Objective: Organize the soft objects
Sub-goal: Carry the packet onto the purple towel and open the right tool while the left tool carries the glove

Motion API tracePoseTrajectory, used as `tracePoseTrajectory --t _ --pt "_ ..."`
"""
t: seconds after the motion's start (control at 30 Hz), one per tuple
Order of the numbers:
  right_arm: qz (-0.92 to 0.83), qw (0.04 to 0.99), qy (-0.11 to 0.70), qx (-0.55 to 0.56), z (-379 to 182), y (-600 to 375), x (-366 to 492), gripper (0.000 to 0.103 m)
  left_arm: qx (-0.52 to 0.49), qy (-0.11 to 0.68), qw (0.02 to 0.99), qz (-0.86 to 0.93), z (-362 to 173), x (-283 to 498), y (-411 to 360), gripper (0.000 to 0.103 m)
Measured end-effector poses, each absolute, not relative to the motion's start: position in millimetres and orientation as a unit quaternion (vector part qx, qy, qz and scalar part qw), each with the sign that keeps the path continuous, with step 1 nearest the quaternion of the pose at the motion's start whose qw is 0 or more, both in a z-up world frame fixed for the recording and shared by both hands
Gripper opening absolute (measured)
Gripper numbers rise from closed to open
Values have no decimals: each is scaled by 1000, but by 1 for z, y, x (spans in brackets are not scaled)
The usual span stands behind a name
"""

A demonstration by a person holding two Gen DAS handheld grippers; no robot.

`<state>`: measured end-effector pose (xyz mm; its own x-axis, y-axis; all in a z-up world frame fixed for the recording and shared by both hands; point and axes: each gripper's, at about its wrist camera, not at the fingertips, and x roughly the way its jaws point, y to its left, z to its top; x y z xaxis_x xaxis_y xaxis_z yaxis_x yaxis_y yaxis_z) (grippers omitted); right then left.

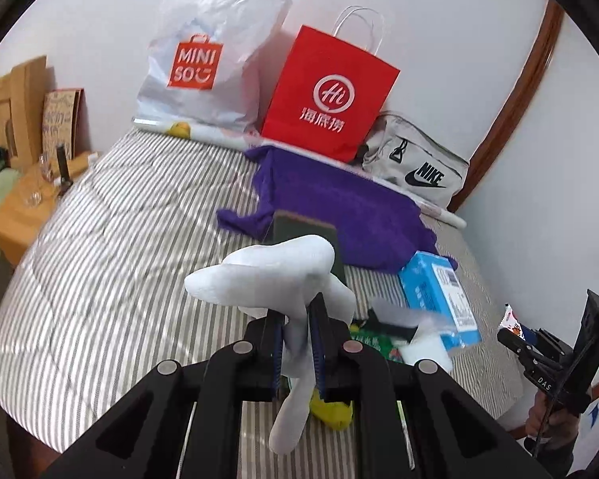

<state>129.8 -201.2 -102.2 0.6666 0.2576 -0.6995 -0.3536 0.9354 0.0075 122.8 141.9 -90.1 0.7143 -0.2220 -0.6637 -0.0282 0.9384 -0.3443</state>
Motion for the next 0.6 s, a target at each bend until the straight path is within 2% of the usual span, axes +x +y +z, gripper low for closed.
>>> tracePoseTrajectory --t 0.33,0.6 --pt "164 912 374 -37 -91 -203 196 34 -173 372 910 -62 -72 169 138 12" --pt "166 914 365 -55 -78 -189 252 34 -154 371 913 -62 -61 210 130 12"
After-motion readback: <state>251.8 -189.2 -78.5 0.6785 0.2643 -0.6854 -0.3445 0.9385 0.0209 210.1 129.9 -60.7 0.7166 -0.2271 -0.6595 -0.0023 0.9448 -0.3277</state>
